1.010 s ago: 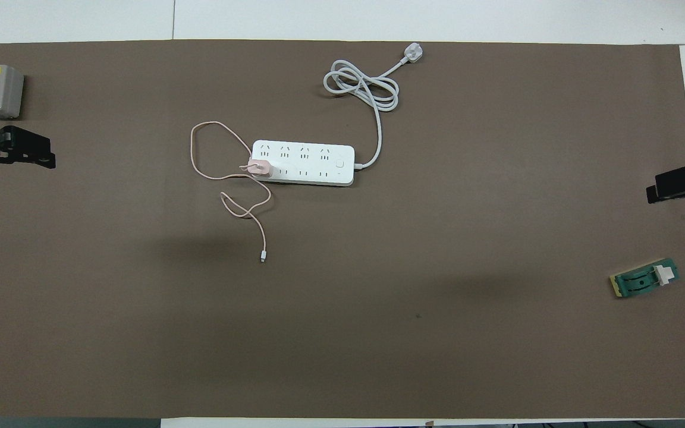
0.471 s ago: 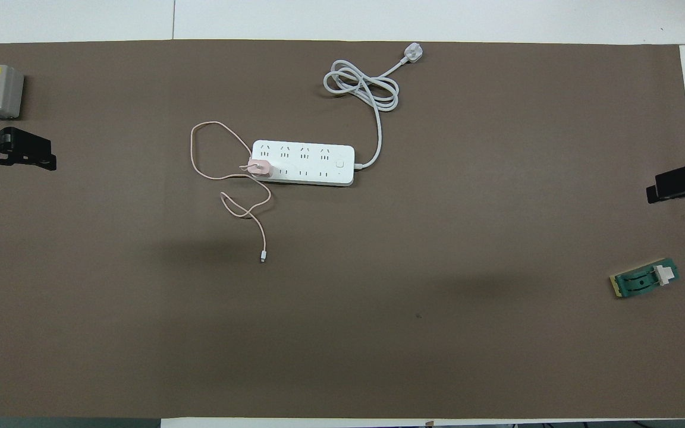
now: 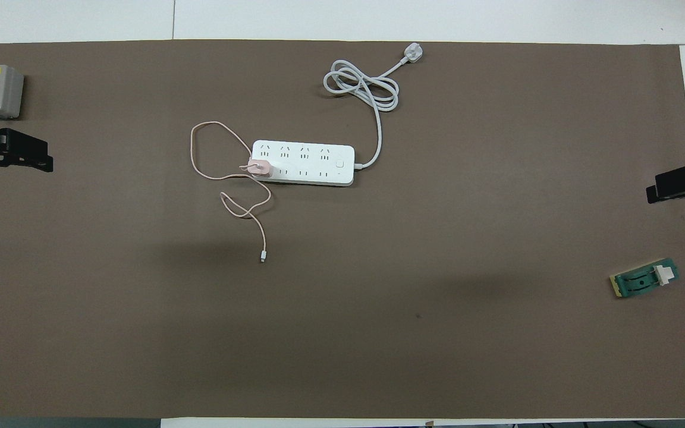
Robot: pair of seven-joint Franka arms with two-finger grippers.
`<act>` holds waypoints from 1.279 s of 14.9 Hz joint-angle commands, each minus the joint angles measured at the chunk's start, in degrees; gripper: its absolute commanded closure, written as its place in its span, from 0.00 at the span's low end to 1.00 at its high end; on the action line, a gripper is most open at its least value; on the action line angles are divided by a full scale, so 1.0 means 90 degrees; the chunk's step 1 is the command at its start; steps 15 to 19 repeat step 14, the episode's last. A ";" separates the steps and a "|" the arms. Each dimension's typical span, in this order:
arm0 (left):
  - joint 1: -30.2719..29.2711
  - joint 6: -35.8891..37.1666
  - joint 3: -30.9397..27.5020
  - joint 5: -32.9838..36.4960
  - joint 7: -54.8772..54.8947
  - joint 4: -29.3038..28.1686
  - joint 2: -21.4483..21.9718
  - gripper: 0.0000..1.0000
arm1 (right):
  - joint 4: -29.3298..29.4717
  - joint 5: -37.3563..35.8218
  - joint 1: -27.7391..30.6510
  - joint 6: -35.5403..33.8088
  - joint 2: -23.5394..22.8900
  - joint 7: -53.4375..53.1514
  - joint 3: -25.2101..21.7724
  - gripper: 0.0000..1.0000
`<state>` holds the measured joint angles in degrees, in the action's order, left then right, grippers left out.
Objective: Plug charger into power strip
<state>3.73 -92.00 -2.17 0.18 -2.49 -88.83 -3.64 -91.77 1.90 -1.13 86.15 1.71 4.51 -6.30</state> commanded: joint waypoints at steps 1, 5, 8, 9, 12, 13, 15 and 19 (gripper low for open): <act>-0.0073 0.0144 0.0095 -0.0030 0.0100 0.0036 0.0112 0.00 | -0.0145 -0.0035 0.0028 0.0095 0.0104 -0.0101 0.0027 0.00; -0.0073 0.0144 0.0095 -0.0030 0.0091 0.0026 0.0112 0.00 | -0.0145 -0.0035 0.0028 0.0105 0.0104 -0.0101 0.0027 0.00; -0.0073 0.0173 0.0104 -0.0040 0.0081 0.0026 0.0112 0.00 | -0.0135 -0.0035 0.0028 0.0105 0.0104 -0.0101 0.0027 0.00; -0.0073 0.0173 0.0114 -0.0040 0.0081 0.0026 0.0112 0.00 | -0.0145 -0.0035 0.0028 0.0105 0.0104 -0.0101 0.0027 0.00; -0.0073 0.0173 0.0134 -0.0040 0.0062 0.0036 0.0112 0.00 | -0.0145 -0.0035 0.0028 0.0105 0.0104 -0.0101 0.0027 0.00; -0.0073 0.0173 0.0134 -0.0040 0.0052 0.0036 0.0112 0.00 | -0.0145 -0.0035 0.0028 0.0105 0.0104 -0.0101 0.0036 0.00; -0.0073 0.0173 0.0134 -0.0040 0.0042 0.0036 0.0112 0.00 | -0.0145 -0.0035 0.0028 0.0105 0.0104 -0.0101 0.0027 0.00; -0.0073 0.0173 0.0134 -0.0040 0.0042 0.0036 0.0112 0.00 | -0.0145 -0.0035 0.0028 0.0105 0.0104 -0.0101 0.0027 0.00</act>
